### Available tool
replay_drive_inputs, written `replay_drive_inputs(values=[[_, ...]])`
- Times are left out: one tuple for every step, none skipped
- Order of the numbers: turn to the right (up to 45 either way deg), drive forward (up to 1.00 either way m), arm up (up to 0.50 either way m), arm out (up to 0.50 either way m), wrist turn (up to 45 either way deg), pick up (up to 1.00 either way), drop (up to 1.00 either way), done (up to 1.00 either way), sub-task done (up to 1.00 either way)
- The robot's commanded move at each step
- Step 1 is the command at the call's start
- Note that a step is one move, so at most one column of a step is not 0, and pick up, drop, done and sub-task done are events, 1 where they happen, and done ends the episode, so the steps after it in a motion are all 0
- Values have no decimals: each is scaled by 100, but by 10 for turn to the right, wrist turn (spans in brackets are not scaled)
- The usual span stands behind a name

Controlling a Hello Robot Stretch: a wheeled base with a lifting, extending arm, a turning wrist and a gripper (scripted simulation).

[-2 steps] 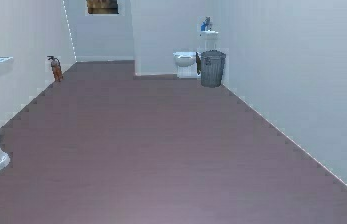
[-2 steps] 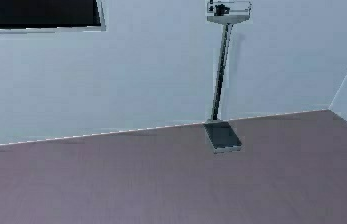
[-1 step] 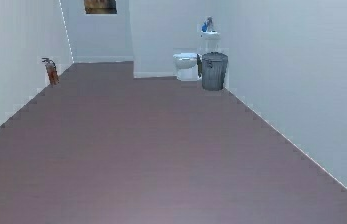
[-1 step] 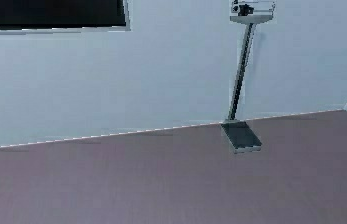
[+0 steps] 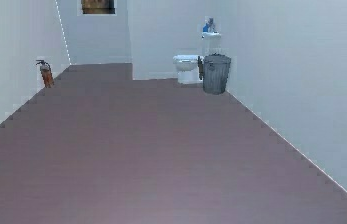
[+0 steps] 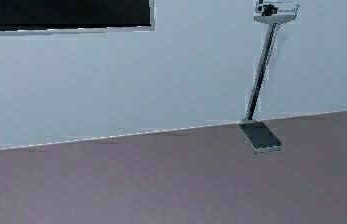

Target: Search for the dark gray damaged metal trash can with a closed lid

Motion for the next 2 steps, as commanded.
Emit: replay_drive_inputs(values=[[60, 0, 0, 0, 0, 0, 0, 0, 0], [0, 100, 0, 0, 0, 0, 0, 0, 0]])
